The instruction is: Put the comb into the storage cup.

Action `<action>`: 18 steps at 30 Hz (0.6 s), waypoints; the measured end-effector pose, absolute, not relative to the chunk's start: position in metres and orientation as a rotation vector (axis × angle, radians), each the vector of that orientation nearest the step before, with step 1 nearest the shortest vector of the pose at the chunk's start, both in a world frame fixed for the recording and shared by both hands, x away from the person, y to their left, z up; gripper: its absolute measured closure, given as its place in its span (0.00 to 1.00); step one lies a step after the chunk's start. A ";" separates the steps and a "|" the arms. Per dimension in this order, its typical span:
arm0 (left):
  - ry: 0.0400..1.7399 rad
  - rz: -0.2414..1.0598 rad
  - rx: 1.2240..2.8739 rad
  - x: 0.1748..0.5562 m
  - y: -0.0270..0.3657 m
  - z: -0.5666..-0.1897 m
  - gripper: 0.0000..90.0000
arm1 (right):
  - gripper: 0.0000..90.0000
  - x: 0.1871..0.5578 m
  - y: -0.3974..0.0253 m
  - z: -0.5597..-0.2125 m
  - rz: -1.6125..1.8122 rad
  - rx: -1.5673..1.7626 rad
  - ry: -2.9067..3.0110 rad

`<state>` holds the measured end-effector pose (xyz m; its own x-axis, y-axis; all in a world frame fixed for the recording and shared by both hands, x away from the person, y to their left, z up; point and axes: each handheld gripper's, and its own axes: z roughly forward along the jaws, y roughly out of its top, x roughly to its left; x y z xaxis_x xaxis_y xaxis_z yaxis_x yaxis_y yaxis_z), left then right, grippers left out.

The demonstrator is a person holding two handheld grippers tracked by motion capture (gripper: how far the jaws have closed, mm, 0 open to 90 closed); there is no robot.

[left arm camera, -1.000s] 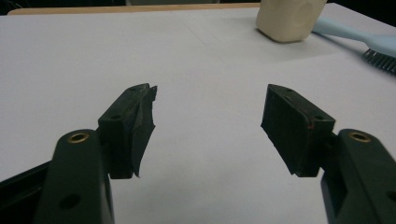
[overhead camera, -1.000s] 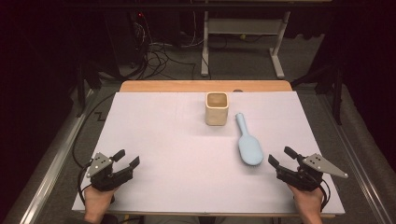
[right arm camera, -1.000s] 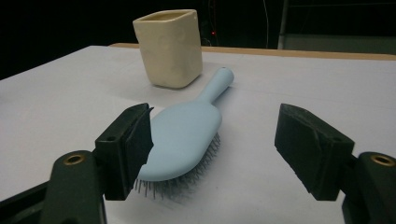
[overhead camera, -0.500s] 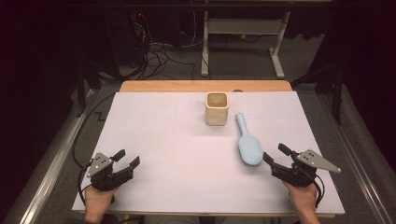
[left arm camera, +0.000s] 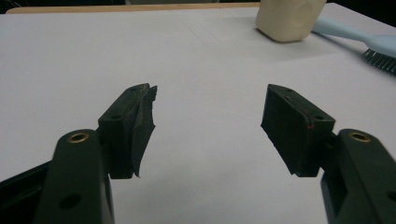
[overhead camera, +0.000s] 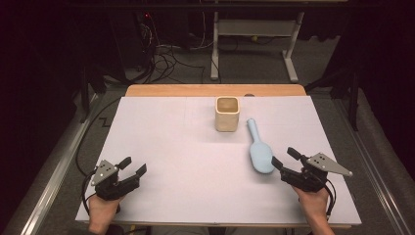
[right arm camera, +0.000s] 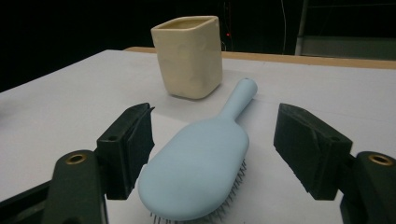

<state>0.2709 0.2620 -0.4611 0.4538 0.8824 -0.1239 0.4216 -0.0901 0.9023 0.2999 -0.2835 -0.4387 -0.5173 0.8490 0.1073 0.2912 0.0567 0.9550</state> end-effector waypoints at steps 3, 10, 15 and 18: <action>1.133 0.575 1.702 0.271 0.262 -0.461 0.38 | 0.32 0.302 -0.281 -0.437 1.482 1.135 1.854; 1.133 0.575 1.702 0.271 0.262 -0.461 0.38 | 0.32 0.309 -0.274 -0.435 1.499 1.123 1.861; 1.132 0.575 1.703 0.271 0.262 -0.461 0.38 | 0.32 0.312 -0.272 -0.434 1.509 1.122 1.863; 1.132 0.575 1.703 0.271 0.262 -0.461 0.38 | 0.32 0.314 -0.270 -0.434 1.515 1.120 1.864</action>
<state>0.2711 0.2616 -0.4612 0.4551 0.8820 -0.1223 0.4213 -0.0923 0.9022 0.3137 -0.2697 -0.4337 -0.5459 0.8288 0.1229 0.2897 0.0491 0.9559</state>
